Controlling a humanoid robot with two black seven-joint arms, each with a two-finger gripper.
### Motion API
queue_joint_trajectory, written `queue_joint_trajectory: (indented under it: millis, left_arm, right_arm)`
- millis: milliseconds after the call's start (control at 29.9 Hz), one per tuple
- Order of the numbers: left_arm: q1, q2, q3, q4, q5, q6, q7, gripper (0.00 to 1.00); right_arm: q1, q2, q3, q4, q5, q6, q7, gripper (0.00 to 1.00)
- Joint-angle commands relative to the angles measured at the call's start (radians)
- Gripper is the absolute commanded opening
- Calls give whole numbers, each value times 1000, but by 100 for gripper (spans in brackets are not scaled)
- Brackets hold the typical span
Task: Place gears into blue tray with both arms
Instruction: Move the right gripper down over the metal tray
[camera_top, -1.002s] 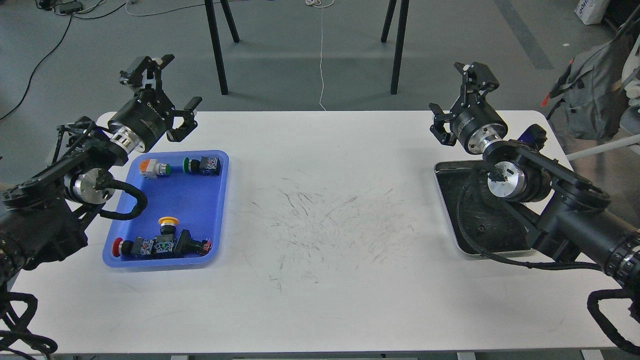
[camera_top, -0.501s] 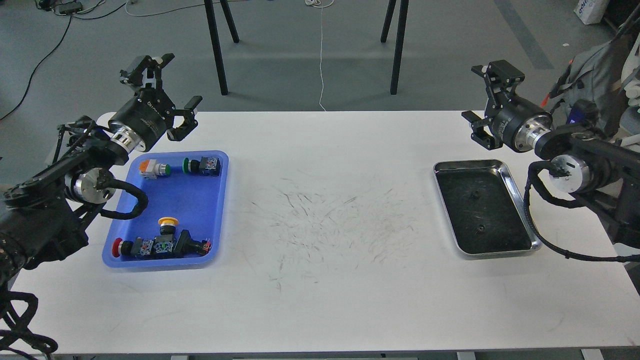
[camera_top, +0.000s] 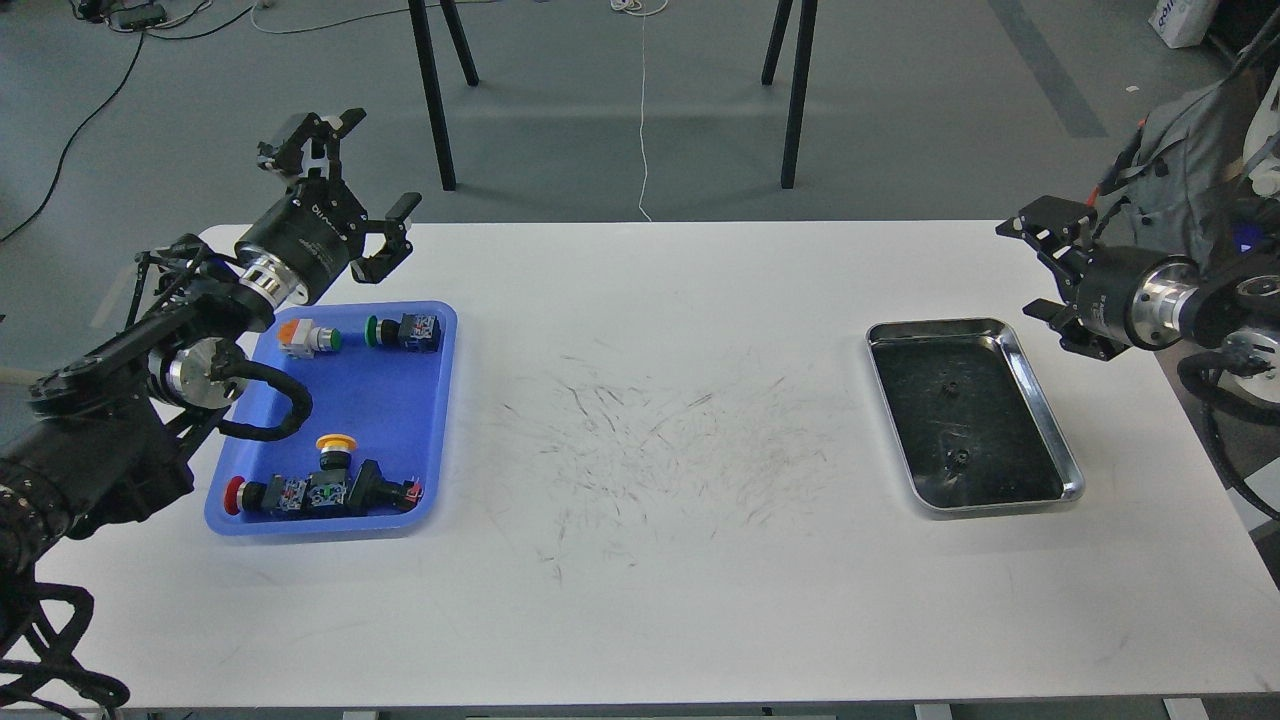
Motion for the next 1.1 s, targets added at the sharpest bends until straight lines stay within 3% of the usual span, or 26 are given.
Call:
queue_joint_trajectory:
  millis: [0, 301, 468, 635, 1069]
  left_arm:
    - [2, 0, -2, 0, 0, 0, -8, 100]
    - [2, -16, -7, 0, 0, 0, -14, 100]
    - [2, -16, -10, 0, 0, 0, -16, 100]
    - [3, -16, -10, 0, -2, 0, -42, 100]
    - [5, -16, -10, 0, -2, 0, -55, 100]
  right_arm:
    - [-10, 5, -57, -21, -178, -9, 5, 99]
    - [-10, 46, -135, -18, -463, -26, -44, 96]
    - [-4, 86, -144, -23, -681, -32, -47, 95]
    - [-10, 159, -169, -58, -717, -26, -44, 95]
    - [-38, 284, -233, -187, -792, -26, -38, 93]
